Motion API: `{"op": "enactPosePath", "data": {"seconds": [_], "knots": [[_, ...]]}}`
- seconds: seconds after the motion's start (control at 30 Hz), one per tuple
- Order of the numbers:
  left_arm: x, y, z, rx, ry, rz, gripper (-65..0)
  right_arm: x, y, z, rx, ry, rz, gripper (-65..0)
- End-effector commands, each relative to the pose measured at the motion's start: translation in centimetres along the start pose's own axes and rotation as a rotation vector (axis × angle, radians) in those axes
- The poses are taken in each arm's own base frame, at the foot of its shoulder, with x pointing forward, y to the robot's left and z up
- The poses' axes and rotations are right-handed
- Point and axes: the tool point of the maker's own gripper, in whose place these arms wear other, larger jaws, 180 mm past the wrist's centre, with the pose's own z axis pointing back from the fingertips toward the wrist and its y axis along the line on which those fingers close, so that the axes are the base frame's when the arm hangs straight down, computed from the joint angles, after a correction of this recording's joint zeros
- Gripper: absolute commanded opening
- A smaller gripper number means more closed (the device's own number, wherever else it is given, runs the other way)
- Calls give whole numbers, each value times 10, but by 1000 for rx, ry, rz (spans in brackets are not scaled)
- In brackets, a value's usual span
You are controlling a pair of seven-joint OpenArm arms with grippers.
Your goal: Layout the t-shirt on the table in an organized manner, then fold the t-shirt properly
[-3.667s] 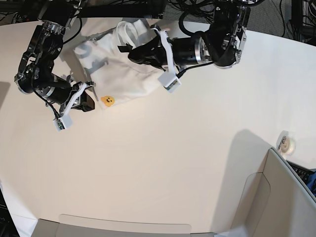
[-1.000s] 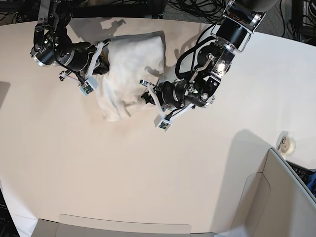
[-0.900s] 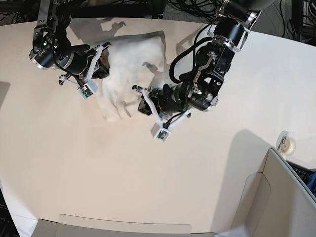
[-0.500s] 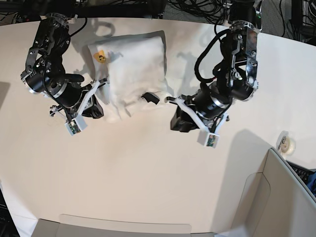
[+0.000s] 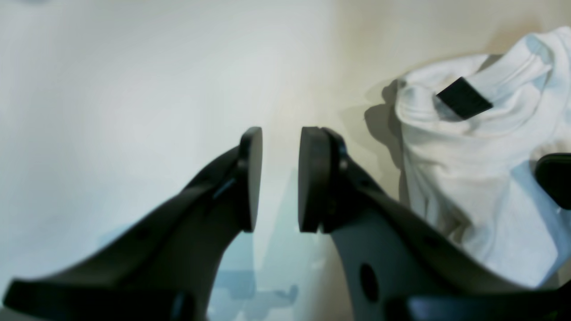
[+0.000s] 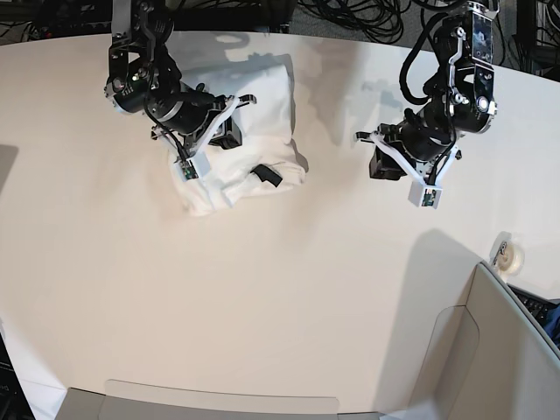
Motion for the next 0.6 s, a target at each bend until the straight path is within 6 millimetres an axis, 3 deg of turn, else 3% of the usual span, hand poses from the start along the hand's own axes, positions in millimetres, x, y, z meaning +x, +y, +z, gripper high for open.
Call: {"op": "enactPosePath", "data": {"seconds": [0.0, 0.17, 0.27, 0.37, 0.47, 0.57], "knots": [[10, 1, 4, 2, -38, -15, -504, 0, 2, -3, 9, -14, 0, -650], [4, 0, 4, 0, -24, -13, -504, -45, -30, -26, -59, 98, -49, -650], [4, -1, 4, -2, -24, -14, -504, -58, -61, -17, -130, 133, -10, -650], [3, -3, 3, -6, -23, -13, -504, -71, -104, 12, -236, 171, -3, -650], [2, -4, 3, -9, -21, -12, -504, -83, -164, 58, -394, 230, 9, -650], [-1, -4, 3, -9, -15, -10, -504, -87, -212, 104, -523, 283, 51, -650]]}}
